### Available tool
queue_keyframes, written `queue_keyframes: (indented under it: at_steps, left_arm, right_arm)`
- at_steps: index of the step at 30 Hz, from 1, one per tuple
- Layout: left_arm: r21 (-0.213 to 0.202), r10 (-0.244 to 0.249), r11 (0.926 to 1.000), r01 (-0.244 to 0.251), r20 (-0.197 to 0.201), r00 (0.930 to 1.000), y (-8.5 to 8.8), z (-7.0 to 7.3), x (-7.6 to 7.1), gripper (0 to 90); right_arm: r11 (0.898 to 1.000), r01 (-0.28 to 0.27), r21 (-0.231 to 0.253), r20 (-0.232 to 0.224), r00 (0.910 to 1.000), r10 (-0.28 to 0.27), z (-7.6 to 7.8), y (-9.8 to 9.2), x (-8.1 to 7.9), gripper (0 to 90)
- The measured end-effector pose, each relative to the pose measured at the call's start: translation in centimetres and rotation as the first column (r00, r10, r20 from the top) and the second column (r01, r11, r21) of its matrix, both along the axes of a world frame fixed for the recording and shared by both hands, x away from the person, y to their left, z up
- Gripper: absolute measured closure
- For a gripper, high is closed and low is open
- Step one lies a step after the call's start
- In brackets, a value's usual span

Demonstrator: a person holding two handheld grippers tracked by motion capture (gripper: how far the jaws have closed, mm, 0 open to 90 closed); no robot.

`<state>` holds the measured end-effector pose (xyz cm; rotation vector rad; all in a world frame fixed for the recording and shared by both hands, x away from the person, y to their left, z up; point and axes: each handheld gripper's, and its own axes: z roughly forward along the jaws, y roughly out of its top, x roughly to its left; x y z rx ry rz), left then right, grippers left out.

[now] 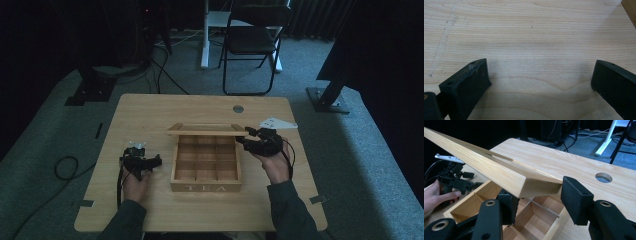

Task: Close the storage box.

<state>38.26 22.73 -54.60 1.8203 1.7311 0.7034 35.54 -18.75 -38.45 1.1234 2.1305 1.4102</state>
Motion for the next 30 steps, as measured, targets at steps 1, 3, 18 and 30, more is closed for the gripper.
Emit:
queue_keyframes:
  at_steps: [1, 3, 18, 30]
  left_arm:
    - [-0.001, 0.000, 1.0000, 0.000, -0.001, 1.0000, 0.0, 0.0, 0.0, 1.6]
    - [0.000, 0.000, 1.0000, 0.000, 0.000, 1.0000, 0.0, 0.0, 0.0, 1.6]
    - [-0.002, 0.002, 1.0000, -0.002, 0.000, 1.0000, 0.0, 0.0, 0.0, 1.6]
    - [-0.001, 0.001, 1.0000, -0.001, 0.000, 1.0000, 0.0, 0.0, 0.0, 1.6]
  right_arm:
    - [1.000, -0.001, -0.002, -0.004, 1.0000, 0.001, -0.1, 0.0, -0.1, 48.3]
    - [1.000, -0.001, -0.002, -0.004, 1.0000, 0.001, -0.2, 0.0, -0.3, 48.3]
    - [1.000, -0.004, -0.008, -0.004, 1.0000, 0.004, -0.9, 0.0, -0.8, 47.9]
    - [1.000, -0.009, -0.002, -0.007, 0.9999, 0.009, -1.5, -0.1, -1.3, 47.3]
